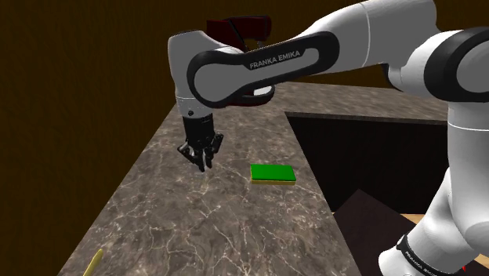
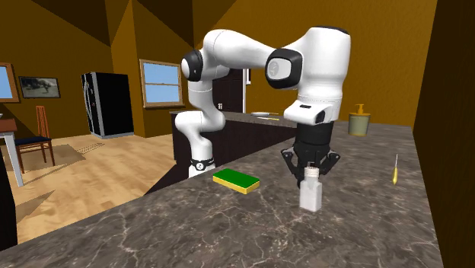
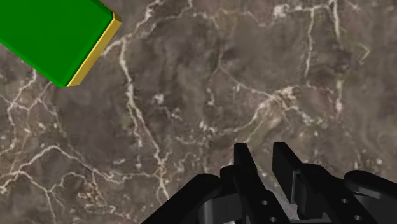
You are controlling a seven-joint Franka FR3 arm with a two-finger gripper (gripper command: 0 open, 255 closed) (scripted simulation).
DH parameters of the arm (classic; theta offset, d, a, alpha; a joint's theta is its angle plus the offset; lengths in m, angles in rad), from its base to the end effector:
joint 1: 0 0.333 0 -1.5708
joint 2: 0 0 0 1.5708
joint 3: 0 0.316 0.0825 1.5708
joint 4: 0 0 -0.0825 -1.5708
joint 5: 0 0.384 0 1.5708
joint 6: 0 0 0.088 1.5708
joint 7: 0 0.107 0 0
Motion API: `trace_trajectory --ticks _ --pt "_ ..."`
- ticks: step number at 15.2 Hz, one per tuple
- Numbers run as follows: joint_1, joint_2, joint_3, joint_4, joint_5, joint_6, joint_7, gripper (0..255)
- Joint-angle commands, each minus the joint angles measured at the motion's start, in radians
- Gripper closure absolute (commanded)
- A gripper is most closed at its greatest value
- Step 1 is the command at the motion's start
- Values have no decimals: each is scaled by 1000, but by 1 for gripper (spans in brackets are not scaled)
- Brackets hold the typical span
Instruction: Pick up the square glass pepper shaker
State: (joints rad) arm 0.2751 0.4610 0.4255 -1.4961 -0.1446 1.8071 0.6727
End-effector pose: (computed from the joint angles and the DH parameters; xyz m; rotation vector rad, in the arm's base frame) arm 0.5458 0.3896 0.4135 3.1045 0.0623 -0.1776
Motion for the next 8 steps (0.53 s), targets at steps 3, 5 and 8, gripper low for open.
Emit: trace_trajectory --ticks 3,5,8 --pt "1 -9 2 39 5 -48 -4 255" --pt "2 -13 4 61 6 -73 -4 255" --pt "5 -16 5 97 8 -112 -5 255"
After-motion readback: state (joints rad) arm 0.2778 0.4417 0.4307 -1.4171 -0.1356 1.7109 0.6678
